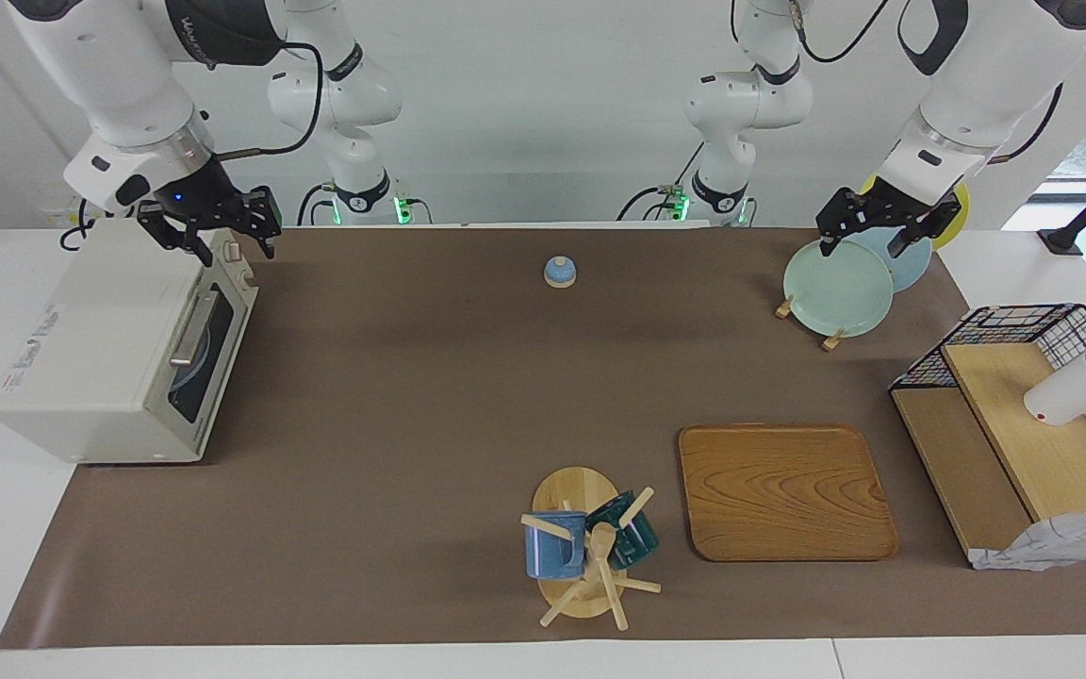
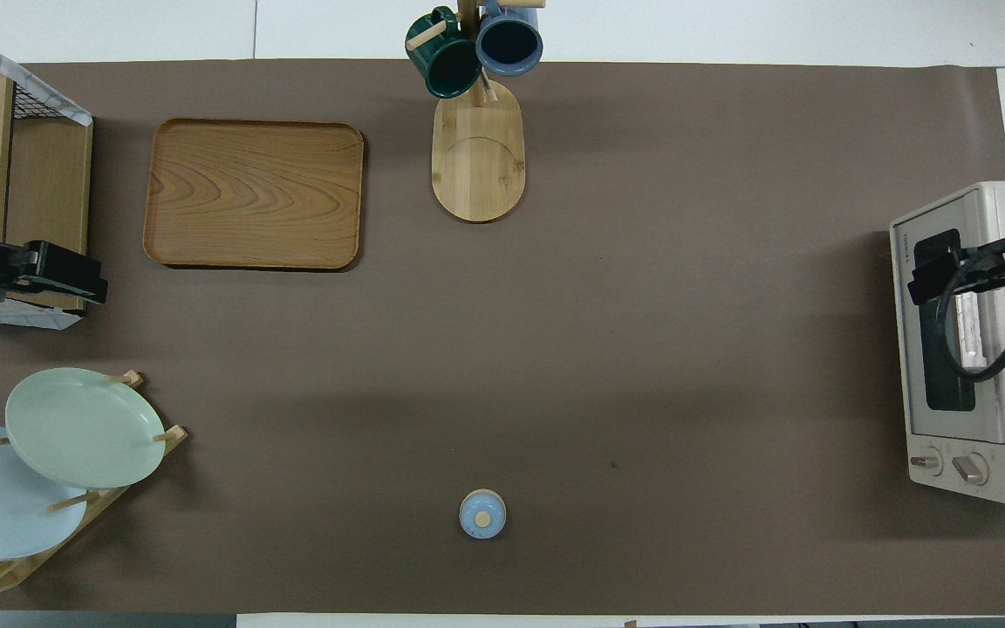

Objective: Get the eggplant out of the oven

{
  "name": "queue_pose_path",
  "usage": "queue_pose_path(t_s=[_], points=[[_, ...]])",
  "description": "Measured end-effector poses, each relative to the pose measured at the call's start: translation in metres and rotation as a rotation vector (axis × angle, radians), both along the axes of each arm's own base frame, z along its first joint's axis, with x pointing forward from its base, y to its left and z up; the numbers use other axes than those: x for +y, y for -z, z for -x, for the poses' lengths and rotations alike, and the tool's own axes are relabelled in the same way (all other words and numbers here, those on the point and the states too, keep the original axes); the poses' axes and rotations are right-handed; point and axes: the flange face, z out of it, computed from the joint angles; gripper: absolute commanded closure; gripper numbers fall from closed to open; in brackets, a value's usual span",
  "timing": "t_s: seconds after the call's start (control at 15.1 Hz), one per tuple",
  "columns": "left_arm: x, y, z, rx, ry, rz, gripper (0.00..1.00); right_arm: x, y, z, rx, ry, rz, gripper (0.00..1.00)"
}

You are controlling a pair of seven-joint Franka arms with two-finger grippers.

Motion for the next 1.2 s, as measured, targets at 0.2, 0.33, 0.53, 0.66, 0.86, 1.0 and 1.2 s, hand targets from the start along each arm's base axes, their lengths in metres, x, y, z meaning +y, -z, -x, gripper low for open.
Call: queue_pose_path(t_s=[0.2, 0.33, 0.53, 0.66, 0.86, 1.0, 1.2], points=[[0.0, 0.0, 0.0, 0.0, 0.0, 0.0, 0.0, -0.008, 0.015, 0.002, -0.013, 0.014, 0.0, 1.0], [0.0, 0.0, 0.0, 0.0, 0.0, 0.0, 0.0, -0.018, 0.026, 0.004, -0.038, 0.047, 0.015, 1.0], [0.0, 0.0, 0.0, 0.0, 0.0, 0.0, 0.0, -0.027, 0.064, 0.013, -0.084, 0.115, 0.097, 1.0], [0.0, 0.0, 0.0, 0.0, 0.0, 0.0, 0.0, -0.033, 0.091, 0.02, -0.075, 0.152, 0.163, 1.0], [0.0, 0.0, 0.0, 0.0, 0.0, 0.0, 0.0, -0.047, 0.111, 0.02, -0.073, 0.168, 0.241, 1.0], [0.0, 0.0, 0.0, 0.0, 0.0, 0.0, 0.0, -0.058, 0.12, 0.02, -0.078, 0.168, 0.263, 1.0], [0.0, 0.0, 0.0, 0.0, 0.0, 0.0, 0.0, -0.073, 0.137, 0.022, -0.084, 0.178, 0.266, 1.0]])
